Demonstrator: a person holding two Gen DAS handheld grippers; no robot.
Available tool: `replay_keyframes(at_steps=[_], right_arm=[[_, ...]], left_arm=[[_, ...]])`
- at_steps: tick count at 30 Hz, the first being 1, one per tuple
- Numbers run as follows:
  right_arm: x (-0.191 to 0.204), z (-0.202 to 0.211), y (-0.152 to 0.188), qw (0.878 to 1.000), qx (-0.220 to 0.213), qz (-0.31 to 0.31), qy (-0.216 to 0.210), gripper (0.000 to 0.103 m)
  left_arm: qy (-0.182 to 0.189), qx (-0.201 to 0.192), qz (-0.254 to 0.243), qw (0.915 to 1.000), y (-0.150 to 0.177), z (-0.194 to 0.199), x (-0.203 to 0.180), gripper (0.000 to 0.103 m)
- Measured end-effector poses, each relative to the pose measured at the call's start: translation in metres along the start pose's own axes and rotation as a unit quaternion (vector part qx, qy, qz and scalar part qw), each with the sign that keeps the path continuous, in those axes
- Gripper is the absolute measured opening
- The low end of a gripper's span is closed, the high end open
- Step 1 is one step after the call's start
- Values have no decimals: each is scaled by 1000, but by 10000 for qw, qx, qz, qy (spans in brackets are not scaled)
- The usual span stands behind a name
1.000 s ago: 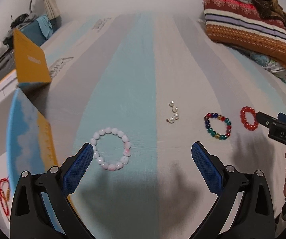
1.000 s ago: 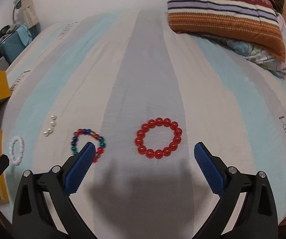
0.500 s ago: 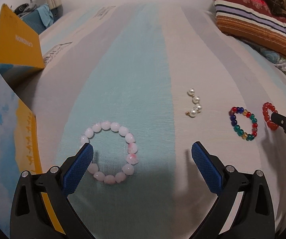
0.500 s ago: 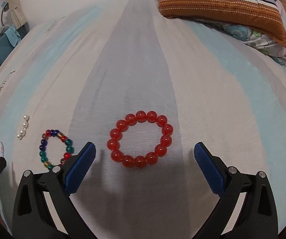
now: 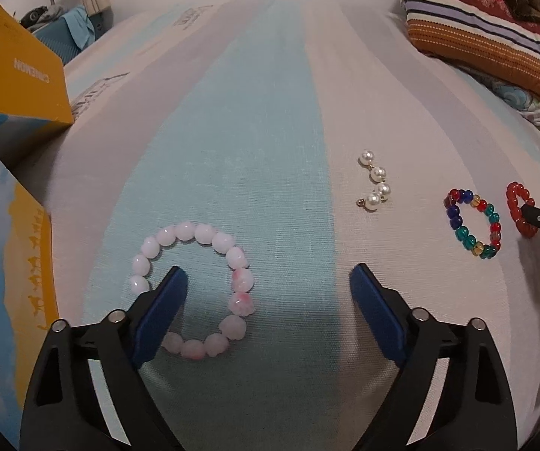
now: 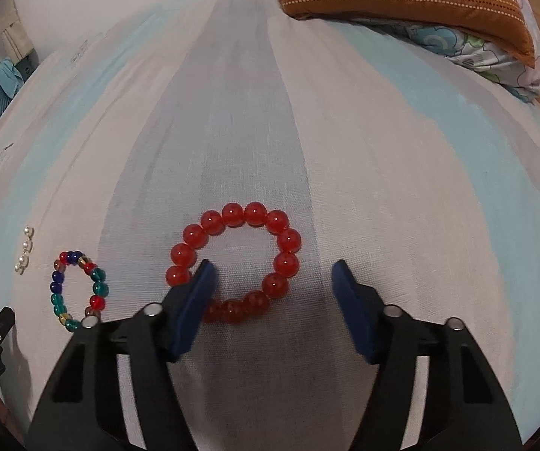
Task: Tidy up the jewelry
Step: 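Grasp the white-pink bead bracelet with the left tool while the right tool grasps the red bead bracelet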
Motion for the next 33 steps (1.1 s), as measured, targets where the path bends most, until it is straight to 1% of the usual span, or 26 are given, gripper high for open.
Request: replay_keyframes(at_steps=[1, 2, 4, 6, 7, 9, 10, 11, 12, 13, 15, 16, 17, 24, 33], right_arm=[[1, -1, 0, 10000, 5, 19, 33, 53], [1, -1, 0, 10000, 17, 35, 58, 48], [2, -2, 0, 10000, 25, 48, 43, 43], [4, -2, 0, 10000, 25, 65, 27, 38], [5, -2, 0, 10000, 28, 89, 20, 34], [6, -1, -1, 9999, 16, 109, 63, 30], [7, -1, -1, 9999, 9, 124, 94, 26], [7, -1, -1, 9999, 9, 120, 107, 23], [6, -1, -1, 9999, 9, 100, 107, 23], [7, -1, 0, 9999, 9, 82, 95, 22], [6, -1, 1, 10000, 0, 41, 81, 18], [5, -1, 1, 10000, -18, 10, 67, 16], [4, -1, 1, 10000, -20, -2, 67, 14], [4, 5, 1, 9999, -103, -36, -10, 13], [11, 32, -1, 9987, -486, -13, -181, 13]], left_arm=[[1, 2, 2, 10000, 0, 0, 0, 81], [6, 1, -19, 10000, 0, 1, -1, 76], [25, 5, -39, 10000, 1, 1, -3, 70], [41, 19, -29, 10000, 1, 1, -2, 60], [56, 20, -33, 10000, 1, 2, -2, 57], [94, 45, -43, 9999, 2, 3, -3, 47], [98, 53, -52, 9999, 2, 4, -3, 44], [109, 59, -55, 9999, 2, 4, -3, 38], [126, 65, -58, 9999, 3, 5, -3, 32], [143, 69, -71, 9998, 3, 5, -3, 30], [143, 77, -153, 9998, 3, 5, -4, 20], [138, 83, -160, 9997, 3, 5, -4, 17], [129, 93, -156, 9998, 4, 5, -3, 11], [160, 71, -156, 9997, 5, 12, -1, 11], [206, -57, -85, 9997, 4, 29, 3, 11]])
Point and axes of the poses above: each gripper's, at about its wrist camera, not at the fingertips, and z roughly against the way its jaws point, x to its left, y to its underside, the point moved 3 cm from there along -z, roughly the way its jaws point, and after that the axes turned 5 degrees about -y, right-handed, at the moved point
